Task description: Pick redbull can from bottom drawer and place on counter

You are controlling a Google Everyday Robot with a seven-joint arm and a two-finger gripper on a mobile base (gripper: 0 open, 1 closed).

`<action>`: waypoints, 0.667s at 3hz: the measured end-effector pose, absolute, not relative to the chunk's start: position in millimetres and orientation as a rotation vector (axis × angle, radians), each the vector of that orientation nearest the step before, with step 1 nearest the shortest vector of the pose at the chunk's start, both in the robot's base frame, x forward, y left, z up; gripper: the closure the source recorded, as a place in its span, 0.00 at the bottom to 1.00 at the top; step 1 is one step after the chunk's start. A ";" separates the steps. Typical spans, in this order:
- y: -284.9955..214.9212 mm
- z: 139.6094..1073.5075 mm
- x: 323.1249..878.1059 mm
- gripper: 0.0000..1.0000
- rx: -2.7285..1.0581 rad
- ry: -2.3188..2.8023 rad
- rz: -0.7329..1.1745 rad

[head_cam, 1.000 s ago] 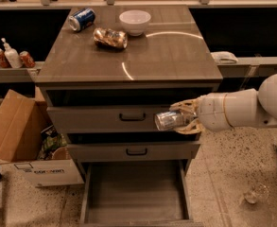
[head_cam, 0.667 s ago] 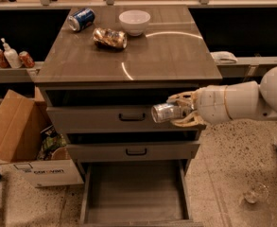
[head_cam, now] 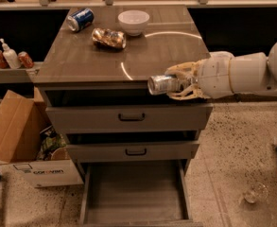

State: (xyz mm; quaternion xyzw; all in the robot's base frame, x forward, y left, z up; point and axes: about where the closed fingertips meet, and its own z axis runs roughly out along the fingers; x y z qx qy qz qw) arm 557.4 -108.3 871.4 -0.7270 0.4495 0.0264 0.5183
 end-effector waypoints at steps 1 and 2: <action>-99.7 904.5 566.8 1.00 -1.675 1.106 0.037; -92.5 923.1 581.7 1.00 -1.607 1.163 0.067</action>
Offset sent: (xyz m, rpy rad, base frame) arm 0.0426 0.0192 0.0721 0.1523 0.0738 -0.1698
